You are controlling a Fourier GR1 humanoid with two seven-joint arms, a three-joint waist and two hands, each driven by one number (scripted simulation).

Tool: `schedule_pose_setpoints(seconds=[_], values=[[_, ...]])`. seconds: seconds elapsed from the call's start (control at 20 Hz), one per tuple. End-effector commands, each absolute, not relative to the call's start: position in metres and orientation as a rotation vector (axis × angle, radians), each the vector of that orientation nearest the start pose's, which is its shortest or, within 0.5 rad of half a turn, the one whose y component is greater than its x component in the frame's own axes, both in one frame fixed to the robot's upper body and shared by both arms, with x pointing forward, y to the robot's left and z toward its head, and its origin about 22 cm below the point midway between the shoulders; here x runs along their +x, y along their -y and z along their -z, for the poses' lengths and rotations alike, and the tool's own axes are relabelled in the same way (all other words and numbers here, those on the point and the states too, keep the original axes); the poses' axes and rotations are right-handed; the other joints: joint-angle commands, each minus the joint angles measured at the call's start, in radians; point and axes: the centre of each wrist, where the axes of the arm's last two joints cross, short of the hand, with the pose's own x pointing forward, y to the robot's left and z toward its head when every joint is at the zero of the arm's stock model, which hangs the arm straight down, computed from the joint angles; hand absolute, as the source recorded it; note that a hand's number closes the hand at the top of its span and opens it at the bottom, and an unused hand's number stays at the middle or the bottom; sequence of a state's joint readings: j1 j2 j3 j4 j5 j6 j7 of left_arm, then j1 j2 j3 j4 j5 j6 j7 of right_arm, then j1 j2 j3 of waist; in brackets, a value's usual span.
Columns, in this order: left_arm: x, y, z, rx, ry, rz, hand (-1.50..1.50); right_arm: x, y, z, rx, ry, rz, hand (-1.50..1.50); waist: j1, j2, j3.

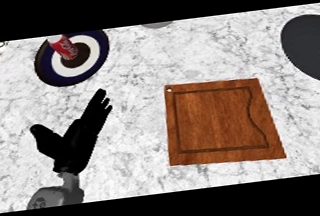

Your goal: Pick the tomato from the cutting board and place it in the pan

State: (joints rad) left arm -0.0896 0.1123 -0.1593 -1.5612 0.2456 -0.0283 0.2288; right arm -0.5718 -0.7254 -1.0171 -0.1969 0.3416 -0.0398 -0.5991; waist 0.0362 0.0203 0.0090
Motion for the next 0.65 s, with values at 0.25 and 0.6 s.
schedule_pose_setpoints(seconds=[0.25,0.6], values=[[0.25,-0.205,-0.01,-0.259,1.375,0.131,0.0,0.216,0.552,0.002,-0.759,1.554,0.362,-1.5,-0.001,-0.004,-0.001],[0.255,-0.208,0.0,-0.242,1.372,0.095,0.0,0.209,0.559,-0.003,-0.715,1.562,0.319,-1.5,-0.009,-0.008,-0.003]])
